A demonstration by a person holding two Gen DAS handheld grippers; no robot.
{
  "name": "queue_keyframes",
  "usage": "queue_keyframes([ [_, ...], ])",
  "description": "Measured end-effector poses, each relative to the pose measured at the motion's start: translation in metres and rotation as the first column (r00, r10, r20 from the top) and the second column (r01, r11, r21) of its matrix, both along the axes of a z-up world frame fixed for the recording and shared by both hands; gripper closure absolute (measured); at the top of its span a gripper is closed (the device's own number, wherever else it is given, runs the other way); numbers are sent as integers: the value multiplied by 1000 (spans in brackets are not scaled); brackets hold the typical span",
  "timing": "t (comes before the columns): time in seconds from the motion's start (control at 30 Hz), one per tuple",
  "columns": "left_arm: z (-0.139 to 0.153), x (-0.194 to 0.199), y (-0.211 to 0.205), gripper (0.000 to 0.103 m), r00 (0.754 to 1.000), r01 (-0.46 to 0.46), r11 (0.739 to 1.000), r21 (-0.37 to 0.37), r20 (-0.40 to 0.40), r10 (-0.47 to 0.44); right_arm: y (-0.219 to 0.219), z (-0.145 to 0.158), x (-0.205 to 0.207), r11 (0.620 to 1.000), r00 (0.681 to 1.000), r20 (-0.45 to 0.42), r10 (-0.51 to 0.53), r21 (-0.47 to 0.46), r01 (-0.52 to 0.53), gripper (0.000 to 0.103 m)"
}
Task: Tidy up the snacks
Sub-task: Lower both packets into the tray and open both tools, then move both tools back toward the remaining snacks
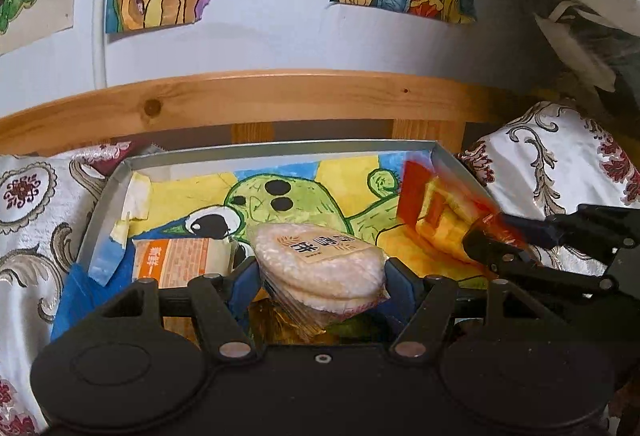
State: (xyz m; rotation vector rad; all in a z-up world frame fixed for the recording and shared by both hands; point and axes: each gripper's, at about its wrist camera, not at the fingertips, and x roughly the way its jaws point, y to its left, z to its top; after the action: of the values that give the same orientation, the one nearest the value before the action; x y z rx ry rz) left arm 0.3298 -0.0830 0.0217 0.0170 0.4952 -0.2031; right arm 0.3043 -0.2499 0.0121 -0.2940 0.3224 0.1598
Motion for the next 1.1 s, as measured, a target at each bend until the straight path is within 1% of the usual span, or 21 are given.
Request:
queue_keyframes([
  [0.07, 0, 1, 2, 31, 1000, -10, 1000, -11, -12, 10, -1, 1, 1, 1000, 1000, -4, -3, 6, 3, 78],
  [0.13, 1, 0, 4, 26, 1000, -21, 999, -24, -18, 21, -3, 3, 1, 1000, 1000, -2, -6, 20, 6, 61],
  [0.2, 4, -2, 6, 22, 1000, -27, 999, -31, -16, 27, -6, 5, -1, 1000, 1000, 4, -10, 29, 10, 54],
  [0.27, 7, -4, 5, 17, 999, -32, 999, -29, -10, 32, -7, 8, -3, 999, 1000, 5, -13, 31, 13, 50],
  [0.3, 9, -7, 5, 15, 999, -36, 999, -25, -6, 35, -8, 9, -4, 999, 1000, 6, -16, 31, 16, 45],
  [0.4, 18, -13, 5, 12, 999, -41, 999, -21, 8, 41, -12, 14, -10, 999, 1000, 10, -19, 41, 18, 38],
  [0.47, 24, -19, 7, 3, 998, -56, 998, -27, 24, 57, -14, 18, -14, 999, 1000, 16, -23, 41, 22, 31],
  [0.53, 31, -26, 10, 2, 996, -71, 997, -33, 44, 72, -16, 24, -21, 999, 999, 28, -25, 37, 24, 21],
  [0.63, 39, -36, 12, 1, 996, -77, 996, -39, 45, 79, -21, 32, -34, 999, 998, 53, -33, 23, 31, 14],
  [0.83, 52, -64, 15, 1, 994, -84, 996, -40, 67, 87, -35, 51, -65, 997, 994, 87, -60, 57, 55, 0],
  [0.97, 59, -88, 17, 1, 993, -89, 995, -44, 76, 92, -41, 64, -91, 994, 992, 112, -62, 92, 52, 0],
  [1.1, 64, -114, 20, 1, 991, -94, 994, -56, 85, 99, -42, 73, -116, 994, 989, 134, -56, 104, 42, 0],
])
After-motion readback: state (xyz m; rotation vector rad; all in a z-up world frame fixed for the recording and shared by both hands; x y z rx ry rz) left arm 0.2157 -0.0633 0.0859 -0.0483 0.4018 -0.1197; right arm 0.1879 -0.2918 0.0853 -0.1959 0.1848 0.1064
